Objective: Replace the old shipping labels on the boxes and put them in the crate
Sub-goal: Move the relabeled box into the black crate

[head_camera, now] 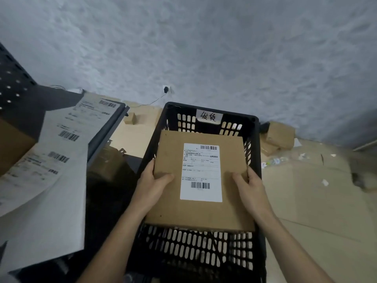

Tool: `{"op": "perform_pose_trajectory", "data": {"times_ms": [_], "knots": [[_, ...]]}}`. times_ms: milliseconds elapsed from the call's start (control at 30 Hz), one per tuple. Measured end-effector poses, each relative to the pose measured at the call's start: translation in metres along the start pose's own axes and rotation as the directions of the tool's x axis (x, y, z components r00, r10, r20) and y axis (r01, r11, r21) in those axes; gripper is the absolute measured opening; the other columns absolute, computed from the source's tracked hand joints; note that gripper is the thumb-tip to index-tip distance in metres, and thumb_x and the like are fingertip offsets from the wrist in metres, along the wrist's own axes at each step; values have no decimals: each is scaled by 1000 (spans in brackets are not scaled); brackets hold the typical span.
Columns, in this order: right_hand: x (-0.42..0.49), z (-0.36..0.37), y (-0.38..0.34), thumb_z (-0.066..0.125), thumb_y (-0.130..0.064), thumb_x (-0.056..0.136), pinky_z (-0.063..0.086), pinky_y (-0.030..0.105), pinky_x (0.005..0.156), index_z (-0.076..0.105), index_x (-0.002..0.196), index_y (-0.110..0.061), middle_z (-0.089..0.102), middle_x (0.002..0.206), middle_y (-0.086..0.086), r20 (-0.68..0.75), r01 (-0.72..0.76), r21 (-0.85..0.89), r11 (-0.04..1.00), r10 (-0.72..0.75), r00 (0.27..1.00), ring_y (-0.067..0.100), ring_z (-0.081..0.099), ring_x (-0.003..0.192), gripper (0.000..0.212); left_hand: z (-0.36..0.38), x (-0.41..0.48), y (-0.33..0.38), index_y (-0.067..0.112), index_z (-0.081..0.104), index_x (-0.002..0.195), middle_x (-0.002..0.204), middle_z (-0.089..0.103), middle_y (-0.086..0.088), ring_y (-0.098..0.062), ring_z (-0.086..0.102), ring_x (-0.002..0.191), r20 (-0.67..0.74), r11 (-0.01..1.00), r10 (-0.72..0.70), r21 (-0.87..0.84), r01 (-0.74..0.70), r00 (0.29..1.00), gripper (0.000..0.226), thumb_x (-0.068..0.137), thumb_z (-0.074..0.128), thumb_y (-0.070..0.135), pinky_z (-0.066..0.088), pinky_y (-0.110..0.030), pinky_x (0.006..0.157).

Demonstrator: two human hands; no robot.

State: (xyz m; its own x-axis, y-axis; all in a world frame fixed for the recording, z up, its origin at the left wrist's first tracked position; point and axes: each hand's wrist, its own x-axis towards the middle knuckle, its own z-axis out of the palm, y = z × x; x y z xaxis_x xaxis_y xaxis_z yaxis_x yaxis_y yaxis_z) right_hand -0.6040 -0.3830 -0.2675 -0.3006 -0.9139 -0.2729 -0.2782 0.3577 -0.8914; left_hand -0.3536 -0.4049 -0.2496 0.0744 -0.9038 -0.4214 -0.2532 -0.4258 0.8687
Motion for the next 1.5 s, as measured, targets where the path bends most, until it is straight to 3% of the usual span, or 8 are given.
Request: {"op": "perform_pose_trajectory", "data": {"times_ms": [133, 300, 600, 833, 1033, 1300, 1433, 1500], "knots": [[20, 15, 14, 50, -30, 96, 44, 31, 87, 53, 128, -29, 62, 107, -15, -5, -101, -47, 994, 101, 995, 12, 59, 104, 32, 9, 32, -12, 36, 55, 122, 107, 67, 13, -10, 64, 97, 21, 999, -41, 27, 40, 999, 39, 86, 63, 23, 50, -32, 80], [33, 29, 30, 47, -28, 98, 41, 29, 88, 48, 135, -26, 58, 112, -13, -20, -209, -50, 977, 209, 978, 12, 54, 103, 37, 18, 64, -30, 37, 54, 114, 103, 66, 15, -12, 62, 99, 48, 992, -83, 99, 78, 995, 35, 84, 63, 22, 49, -36, 88], [48, 50, 49, 47, -13, 98, 40, 25, 85, 47, 136, -15, 59, 112, -6, -2, -313, -44, 949, 314, 950, 6, 56, 93, 38, 22, 93, -54, 27, 48, 132, 115, 61, 7, -16, 58, 105, 78, 974, -117, 203, 99, 990, 53, 84, 67, 18, 45, -34, 89], [56, 58, 60, 48, -15, 95, 47, 43, 100, 41, 142, -14, 61, 126, 4, 20, -407, -114, 906, 412, 911, 23, 59, 110, 47, 28, 103, -70, 24, 46, 132, 114, 62, 4, -20, 59, 105, 75, 960, -177, 233, 156, 981, 53, 82, 66, 19, 48, -41, 95], [58, 63, 60, 47, -17, 95, 45, 45, 102, 31, 148, -13, 57, 133, 7, -8, -413, -166, 896, 418, 909, 26, 57, 114, 55, 30, 104, -73, 23, 37, 141, 123, 57, 4, -16, 53, 102, 96, 960, -169, 242, 142, 981, 59, 87, 61, 19, 39, -28, 84], [59, 61, 52, 46, -19, 97, 50, 42, 94, 20, 152, -12, 55, 133, 11, 7, -407, -223, 886, 419, 908, 23, 60, 100, 61, 29, 103, -73, 26, 25, 149, 134, 54, 4, -19, 54, 117, 76, 952, -122, 289, 95, 990, 76, 85, 65, 29, 44, -39, 100], [55, 58, 35, 50, -30, 97, 49, 46, 100, 29, 149, -19, 54, 136, 8, -16, -321, -274, 907, 329, 944, 26, 57, 117, 57, 27, 95, -61, 19, 27, 149, 121, 57, 1, -14, 58, 103, 89, 936, -86, 347, 50, 992, 69, 88, 60, 23, 49, -27, 83], [49, 53, 20, 52, -36, 94, 53, 46, 93, 40, 141, -23, 57, 130, 6, 3, -244, -332, 911, 260, 966, 22, 60, 109, 51, 26, 87, -49, 19, 31, 149, 129, 54, -1, -17, 56, 113, 120, 905, -13, 423, -39, 993, 64, 91, 57, 25, 49, -34, 94]]}}
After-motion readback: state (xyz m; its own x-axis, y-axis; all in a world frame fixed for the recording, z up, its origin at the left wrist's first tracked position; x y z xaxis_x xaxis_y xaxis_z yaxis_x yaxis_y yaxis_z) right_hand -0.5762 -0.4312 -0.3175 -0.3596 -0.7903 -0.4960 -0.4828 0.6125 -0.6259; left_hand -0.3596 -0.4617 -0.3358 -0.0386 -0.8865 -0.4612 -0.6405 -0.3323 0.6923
